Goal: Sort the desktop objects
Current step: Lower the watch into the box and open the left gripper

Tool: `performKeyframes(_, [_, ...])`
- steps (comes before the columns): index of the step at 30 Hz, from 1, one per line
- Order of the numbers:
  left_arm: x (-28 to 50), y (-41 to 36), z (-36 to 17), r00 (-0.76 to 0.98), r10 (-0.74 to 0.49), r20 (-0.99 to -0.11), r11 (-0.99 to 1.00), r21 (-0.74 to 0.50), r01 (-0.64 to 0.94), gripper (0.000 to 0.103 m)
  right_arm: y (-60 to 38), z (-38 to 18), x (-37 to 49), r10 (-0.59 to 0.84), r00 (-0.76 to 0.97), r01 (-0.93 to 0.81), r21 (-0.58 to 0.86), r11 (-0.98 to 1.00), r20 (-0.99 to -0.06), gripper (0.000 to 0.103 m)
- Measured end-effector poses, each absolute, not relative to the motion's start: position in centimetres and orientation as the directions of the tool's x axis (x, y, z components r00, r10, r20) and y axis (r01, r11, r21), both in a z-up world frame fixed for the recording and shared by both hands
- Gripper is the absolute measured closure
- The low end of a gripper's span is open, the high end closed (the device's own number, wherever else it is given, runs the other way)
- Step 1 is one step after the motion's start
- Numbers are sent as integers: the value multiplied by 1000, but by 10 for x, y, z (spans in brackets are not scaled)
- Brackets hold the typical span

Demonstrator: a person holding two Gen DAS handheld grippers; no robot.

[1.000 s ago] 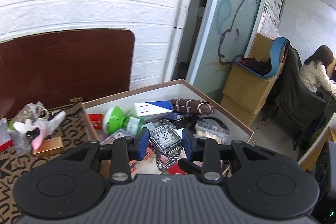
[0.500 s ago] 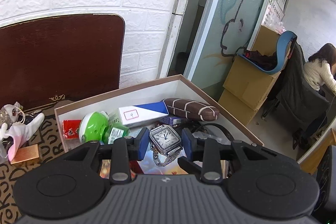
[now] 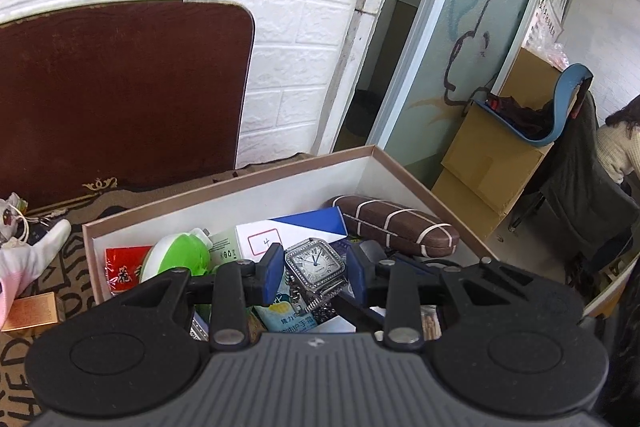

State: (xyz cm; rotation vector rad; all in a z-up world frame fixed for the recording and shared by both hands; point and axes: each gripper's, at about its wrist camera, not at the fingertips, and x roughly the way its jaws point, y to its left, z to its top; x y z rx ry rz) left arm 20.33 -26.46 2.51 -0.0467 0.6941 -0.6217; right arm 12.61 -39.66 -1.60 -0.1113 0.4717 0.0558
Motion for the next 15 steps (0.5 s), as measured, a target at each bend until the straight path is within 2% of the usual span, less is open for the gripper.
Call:
performKeyframes(8, [213, -265, 10, 575, -542, -613, 824, -252, 508, 67, -395, -16, 133, 4, 872, -72, -119, 990, -490, 57])
performKeyframes(12, [213, -262, 10, 581, -549, -600, 823, -267, 502, 66, -394, -16, 136, 6, 867, -76, -120, 990, -499, 55])
performKeyframes(13, [212, -260, 12, 589, -555, -588, 821, -273, 501, 60, -394, -16, 137, 7, 863, -79, -122, 989, -504, 51])
performKeyframes(14, [211, -259, 14, 593, -561, -578, 818, -279, 503, 46, -394, -17, 136, 11, 862, -84, -122, 989, -507, 50])
performKeyframes(15, [209, -258, 17, 599, -566, -566, 816, -282, 504, 39, -394, -17, 135, 13, 860, -87, -122, 989, -510, 47])
